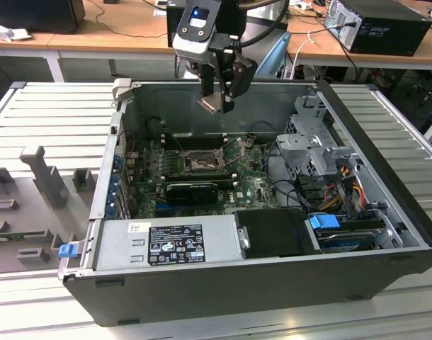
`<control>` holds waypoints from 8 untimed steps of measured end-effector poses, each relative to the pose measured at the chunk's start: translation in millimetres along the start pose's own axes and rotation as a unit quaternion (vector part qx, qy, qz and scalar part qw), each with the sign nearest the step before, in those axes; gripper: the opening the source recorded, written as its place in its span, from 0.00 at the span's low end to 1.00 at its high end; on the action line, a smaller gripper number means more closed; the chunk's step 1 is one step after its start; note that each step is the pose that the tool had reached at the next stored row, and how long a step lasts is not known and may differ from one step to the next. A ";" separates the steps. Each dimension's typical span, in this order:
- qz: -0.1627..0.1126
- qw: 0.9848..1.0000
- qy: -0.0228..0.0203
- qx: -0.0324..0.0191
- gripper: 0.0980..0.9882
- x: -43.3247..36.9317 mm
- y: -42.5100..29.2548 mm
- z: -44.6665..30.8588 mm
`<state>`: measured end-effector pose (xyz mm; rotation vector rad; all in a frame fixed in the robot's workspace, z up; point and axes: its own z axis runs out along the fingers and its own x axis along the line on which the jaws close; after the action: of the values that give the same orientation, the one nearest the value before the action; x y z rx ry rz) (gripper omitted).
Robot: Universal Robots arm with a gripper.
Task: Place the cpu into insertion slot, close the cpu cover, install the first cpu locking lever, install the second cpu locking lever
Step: 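Place the cpu into insertion slot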
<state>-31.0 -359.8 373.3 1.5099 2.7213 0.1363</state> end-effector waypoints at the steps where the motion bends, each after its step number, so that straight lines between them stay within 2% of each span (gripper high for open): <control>1: 0.010 1.000 -0.001 0.000 0.50 0.0 0.0 0.3; 5: 0.042 0.999 -0.004 -0.001 0.50 0.0 -0.2 1.4; 8: 0.065 0.998 -0.006 -0.001 0.50 0.0 -0.4 3.7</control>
<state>-31.1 -359.7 369.5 1.6821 2.6120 0.1329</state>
